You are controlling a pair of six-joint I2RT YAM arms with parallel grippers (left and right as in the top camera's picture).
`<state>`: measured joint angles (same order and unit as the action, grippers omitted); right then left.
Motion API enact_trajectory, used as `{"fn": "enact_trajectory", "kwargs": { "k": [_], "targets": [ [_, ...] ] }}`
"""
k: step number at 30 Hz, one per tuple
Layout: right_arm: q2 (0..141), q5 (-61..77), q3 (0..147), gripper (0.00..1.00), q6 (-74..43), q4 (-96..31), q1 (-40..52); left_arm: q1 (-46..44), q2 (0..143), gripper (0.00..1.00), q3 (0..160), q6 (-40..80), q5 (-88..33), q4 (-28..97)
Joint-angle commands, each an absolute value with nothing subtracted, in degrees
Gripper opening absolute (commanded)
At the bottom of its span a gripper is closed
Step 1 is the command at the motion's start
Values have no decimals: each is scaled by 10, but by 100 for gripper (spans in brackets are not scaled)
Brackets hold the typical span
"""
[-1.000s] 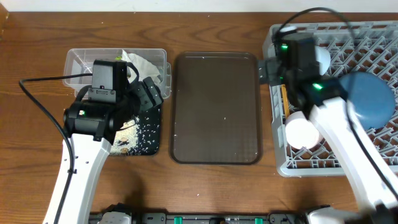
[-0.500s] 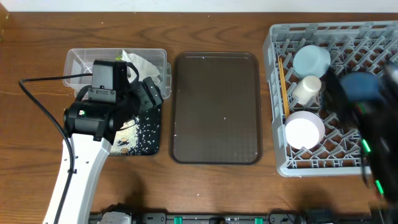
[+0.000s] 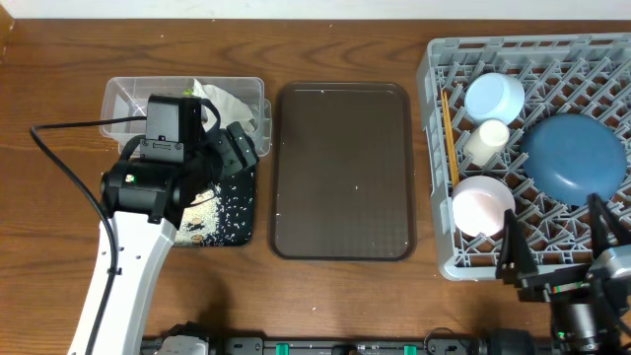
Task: Sort waste into correct bins and load items into the dishwasher rack
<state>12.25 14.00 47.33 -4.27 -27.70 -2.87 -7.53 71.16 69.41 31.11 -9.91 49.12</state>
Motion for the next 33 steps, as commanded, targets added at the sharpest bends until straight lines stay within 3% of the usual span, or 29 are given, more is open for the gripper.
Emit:
{"fn": "enact_trajectory", "kwargs": {
  "k": [1, 8, 14, 21, 33],
  "targets": [
    [81, 141, 408, 99, -87, -243, -29, -72, 715, 90, 706, 307, -96, 493],
    [20, 130, 236, 99, -133, -53, -27, -72, 715, 90, 706, 307, -96, 493],
    [3, 7, 107, 99, -203, 74, -17, -72, 715, 90, 706, 307, -96, 493],
    [3, -62, 37, 99, -239, 81, 1, -72, 715, 90, 706, 307, -96, 493],
    [3, 3, 3, 99, -85, 34, 16, -72, 715, 90, 706, 307, -96, 493]
  ]
}}
